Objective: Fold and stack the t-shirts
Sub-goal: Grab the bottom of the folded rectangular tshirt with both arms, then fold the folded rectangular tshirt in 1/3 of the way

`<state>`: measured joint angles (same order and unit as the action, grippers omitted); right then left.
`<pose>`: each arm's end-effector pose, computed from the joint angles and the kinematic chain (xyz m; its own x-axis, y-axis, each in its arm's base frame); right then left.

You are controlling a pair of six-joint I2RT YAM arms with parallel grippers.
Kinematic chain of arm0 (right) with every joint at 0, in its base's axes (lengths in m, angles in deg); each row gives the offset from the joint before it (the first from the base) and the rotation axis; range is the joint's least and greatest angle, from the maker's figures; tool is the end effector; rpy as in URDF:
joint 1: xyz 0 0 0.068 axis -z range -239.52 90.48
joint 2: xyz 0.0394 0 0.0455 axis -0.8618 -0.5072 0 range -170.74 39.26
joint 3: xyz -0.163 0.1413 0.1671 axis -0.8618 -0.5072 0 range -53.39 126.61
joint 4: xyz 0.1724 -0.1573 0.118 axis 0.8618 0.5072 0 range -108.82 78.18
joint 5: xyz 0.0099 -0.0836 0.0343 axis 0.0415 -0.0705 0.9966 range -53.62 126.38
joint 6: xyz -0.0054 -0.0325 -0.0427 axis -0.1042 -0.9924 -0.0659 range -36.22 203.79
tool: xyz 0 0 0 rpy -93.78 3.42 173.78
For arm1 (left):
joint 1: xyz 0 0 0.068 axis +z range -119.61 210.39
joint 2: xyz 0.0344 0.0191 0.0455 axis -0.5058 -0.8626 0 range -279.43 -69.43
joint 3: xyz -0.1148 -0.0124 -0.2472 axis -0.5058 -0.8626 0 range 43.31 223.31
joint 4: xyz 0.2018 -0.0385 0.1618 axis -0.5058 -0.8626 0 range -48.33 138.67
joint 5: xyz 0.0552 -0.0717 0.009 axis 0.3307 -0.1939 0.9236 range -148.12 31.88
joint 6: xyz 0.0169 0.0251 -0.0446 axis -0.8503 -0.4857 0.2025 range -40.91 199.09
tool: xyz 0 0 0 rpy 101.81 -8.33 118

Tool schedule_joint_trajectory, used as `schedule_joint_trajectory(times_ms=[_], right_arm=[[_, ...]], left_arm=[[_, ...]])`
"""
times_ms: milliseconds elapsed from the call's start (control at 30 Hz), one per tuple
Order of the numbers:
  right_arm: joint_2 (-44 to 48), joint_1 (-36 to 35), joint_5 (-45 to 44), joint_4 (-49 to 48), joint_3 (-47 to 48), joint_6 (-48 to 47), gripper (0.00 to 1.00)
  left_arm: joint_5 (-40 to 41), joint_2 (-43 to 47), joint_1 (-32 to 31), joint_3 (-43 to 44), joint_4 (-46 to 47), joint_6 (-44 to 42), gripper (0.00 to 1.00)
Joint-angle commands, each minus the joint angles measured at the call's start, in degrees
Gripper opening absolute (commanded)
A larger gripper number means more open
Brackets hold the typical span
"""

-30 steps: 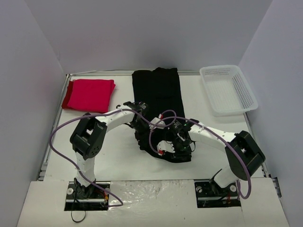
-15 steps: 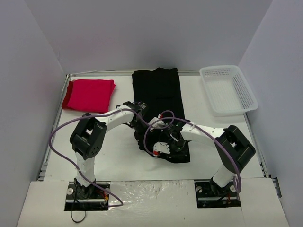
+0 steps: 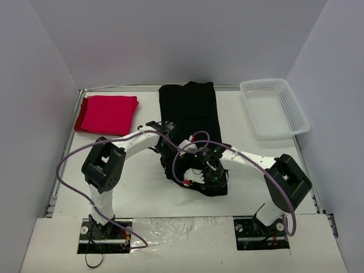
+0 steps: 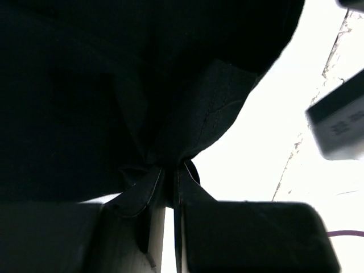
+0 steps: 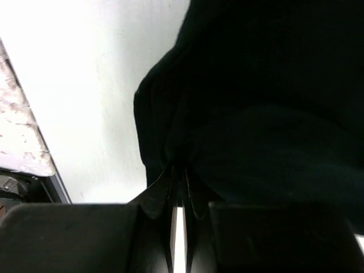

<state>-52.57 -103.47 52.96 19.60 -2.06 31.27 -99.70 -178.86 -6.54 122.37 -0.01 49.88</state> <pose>0.1905 0.1979 0.1577 0.1292 -0.9318 -0.3391 -0.9895 -0.1437 0.0179 0.2806 -0.2404 0.1917 -0.4165 0.7696 -0.4839 0.8633 0.1679 -0.4760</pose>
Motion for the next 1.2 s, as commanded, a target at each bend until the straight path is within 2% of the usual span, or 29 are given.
schedule_joint_trajectory(times_ms=[0,167,467,833,1167], right_arm=[[4.72,1.92,3.01,5.00,1.92,0.48,0.00],[10.70,7.54,7.68,10.36,6.85,-2.15,0.00],[11.33,13.96,5.13,11.42,11.50,-5.84,0.00],[2.01,20.47,6.89,10.37,23.54,-9.18,0.00],[-8.43,24.25,7.33,8.52,34.44,-10.33,0.00]], left_arm=[[0.71,6.41,0.19,0.56,-1.67,-1.98,0.02],[2.21,10.45,0.19,-0.58,-3.08,-4.88,0.02],[6.07,13.19,0.28,0.21,-3.08,-4.90,0.02],[9.59,9.67,1.07,9.17,-4.58,-5.06,0.03],[11.70,3.79,4.49,18.57,-7.30,-8.40,0.02]])
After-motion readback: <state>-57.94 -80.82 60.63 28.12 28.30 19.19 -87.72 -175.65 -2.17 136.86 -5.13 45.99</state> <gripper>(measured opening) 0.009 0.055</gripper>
